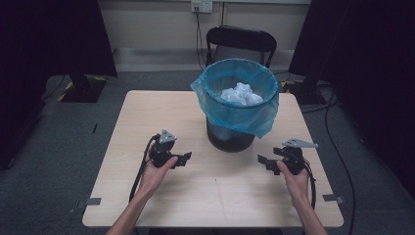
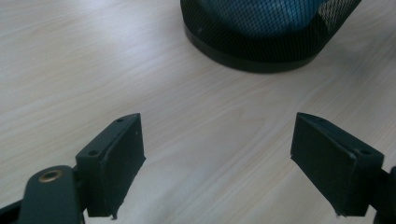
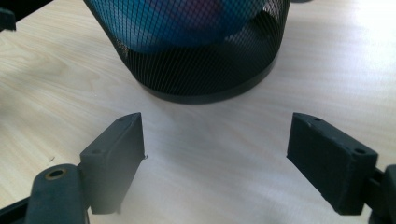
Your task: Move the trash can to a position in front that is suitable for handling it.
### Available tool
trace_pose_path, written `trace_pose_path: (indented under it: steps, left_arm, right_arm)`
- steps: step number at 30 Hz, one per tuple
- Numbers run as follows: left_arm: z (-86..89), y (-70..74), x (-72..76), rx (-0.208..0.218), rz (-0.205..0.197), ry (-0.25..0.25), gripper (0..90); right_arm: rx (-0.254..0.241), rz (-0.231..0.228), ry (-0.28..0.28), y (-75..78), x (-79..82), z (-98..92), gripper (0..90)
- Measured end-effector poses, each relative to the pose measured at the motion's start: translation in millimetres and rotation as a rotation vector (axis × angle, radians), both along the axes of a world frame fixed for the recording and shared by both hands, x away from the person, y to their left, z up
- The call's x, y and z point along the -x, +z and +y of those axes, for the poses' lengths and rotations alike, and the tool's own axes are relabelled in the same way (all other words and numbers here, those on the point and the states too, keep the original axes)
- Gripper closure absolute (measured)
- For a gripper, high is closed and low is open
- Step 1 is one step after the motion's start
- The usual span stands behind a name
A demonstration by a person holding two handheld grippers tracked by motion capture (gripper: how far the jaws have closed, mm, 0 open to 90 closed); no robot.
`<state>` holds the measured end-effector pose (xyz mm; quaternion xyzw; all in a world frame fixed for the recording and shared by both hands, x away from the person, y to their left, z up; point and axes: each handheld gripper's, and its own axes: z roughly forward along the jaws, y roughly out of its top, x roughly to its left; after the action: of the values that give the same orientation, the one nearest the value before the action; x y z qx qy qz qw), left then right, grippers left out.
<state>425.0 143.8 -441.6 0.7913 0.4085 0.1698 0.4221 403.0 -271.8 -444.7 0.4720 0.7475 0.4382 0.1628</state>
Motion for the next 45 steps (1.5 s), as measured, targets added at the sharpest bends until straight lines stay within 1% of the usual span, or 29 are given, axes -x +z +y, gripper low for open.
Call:
trace_pose_path:
  steps: [2,4,8,9,10,11,13,14,15,16,18,19,22,23,25,27,28,29,30,32,34,36,37,39,40,41,43,44,45]
  left_arm:
    - [-2.8,2.8,-5.8,0.012,-0.003,0.006,16.8]
    - [-5.0,5.6,-13.9,0.047,-0.015,-0.002,16.8]
    - [-11.8,10.4,-29.8,0.044,-0.017,0.003,17.0]
    - [-14.4,11.3,-33.5,0.052,-0.019,0.009,17.0]
    - [-19.7,13.8,-40.5,0.040,-0.033,0.007,17.6]
    - [-19.7,13.8,-40.5,0.040,-0.033,0.007,17.6]
    - [-26.6,16.3,-47.8,0.028,-0.070,0.009,18.5]
    - [-27.9,17.3,-51.3,0.026,-0.068,0.007,18.9]
    - [-29.4,18.0,-56.1,0.042,-0.064,0.008,19.0]
    - [-30.2,18.6,-61.4,0.045,-0.070,0.017,19.0]
    - [-32.2,18.9,-70.3,0.035,-0.058,0.025,19.0]
    - [-33.6,17.3,-73.5,0.042,-0.058,0.034,19.1]
    - [-37.5,13.3,-83.6,0.013,-0.045,0.032,19.3]
    - [-38.2,13.2,-86.1,0.010,-0.043,0.032,19.3]
    - [-39.3,12.0,-93.8,0.034,-0.046,0.058,19.5]
    - [-40.8,12.3,-101.3,0.017,-0.034,0.062,19.8]
    - [-41.7,12.8,-106.5,0.009,-0.042,0.071,19.6]
    - [-42.1,12.5,-109.6,0.014,-0.053,0.082,19.6]
    - [-44.4,10.0,-114.7,-0.002,-0.056,0.100,19.5]
    - [-48.5,8.0,-120.3,-0.023,-0.041,0.099,19.5]
    - [-50.5,8.6,-122.8,-0.034,-0.071,0.117,22.1]
    - [-48.5,11.6,-126.6,-0.024,-0.062,0.112,21.4]
    - [-47.0,13.2,-127.8,0.004,-0.060,0.118,20.2]
    - [-44.6,16.0,-129.5,0.028,-0.071,0.130,19.8]
    - [-43.6,16.3,-130.9,0.064,-0.068,0.124,19.4]
    - [-43.5,16.2,-131.8,0.078,-0.060,0.120,19.4]
    - [-43.4,16.8,-133.3,0.103,-0.044,0.125,21.4]
    - [-42.9,16.9,-133.5,0.113,-0.034,0.131,21.8]
    - [-42.7,17.1,-133.9,0.124,-0.022,0.124,23.1]
  right_arm:
    - [0.015,-0.015,-0.001,4.8,-3.9,1.2,21.2]
    - [0.012,-0.021,0.002,8.8,-7.4,1.4,24.1]
    - [0.031,-0.042,-0.005,16.8,-19.0,0.4,29.9]
    - [0.035,-0.043,-0.006,18.1,-21.4,-0.3,31.8]
    - [0.037,-0.050,-0.022,20.7,-30.1,-3.2,32.9]
    - [0.037,-0.050,-0.022,20.7,-30.1,-3.2,32.9]
    - [0.035,-0.045,-0.045,21.7,-38.8,-6.0,35.6]
    - [0.028,-0.047,-0.051,22.4,-42.4,-7.3,36.5]
    - [0.028,-0.049,-0.054,22.8,-45.0,-8.3,37.5]
    - [0.038,-0.050,-0.060,23.4,-48.8,-9.5,39.1]
    - [0.054,-0.051,-0.077,25.0,-57.7,-13.4,40.6]
    - [0.060,-0.052,-0.087,26.1,-61.7,-15.6,41.0]
    - [0.061,-0.062,-0.124,31.7,-74.3,-23.3,41.8]
    - [0.072,-0.067,-0.136,34.1,-78.6,-25.3,41.7]
    - [0.075,-0.071,-0.151,38.4,-87.0,-28.7,40.7]
    - [0.077,-0.065,-0.171,40.8,-94.5,-30.5,37.3]
    - [0.086,-0.060,-0.194,42.7,-103.6,-30.1,32.2]
    - [0.086,-0.060,-0.194,42.7,-103.6,-30.1,32.2]
    - [0.077,-0.057,-0.195,43.0,-106.5,-29.6,30.4]
    - [0.060,-0.049,-0.202,40.8,-116.4,-28.0,28.7]
    - [0.060,-0.039,-0.220,37.3,-122.9,-25.8,27.4]
    - [0.038,-0.048,-0.225,35.4,-127.3,-24.1,26.8]
    - [0.024,-0.054,-0.238,34.9,-129.4,-22.0,26.2]
    - [0.022,-0.061,-0.231,35.2,-129.7,-21.6,26.2]
    - [0.010,-0.070,-0.229,36.3,-129.3,-21.3,26.0]
    - [-0.003,-0.081,-0.228,37.9,-128.5,-20.7,25.7]
    - [-0.016,-0.085,-0.209,39.4,-127.2,-19.8,25.8]
    - [-0.026,-0.069,-0.177,39.6,-126.6,-19.8,25.8]
    - [-0.030,-0.067,-0.167,39.6,-126.0,-19.8,26.7]
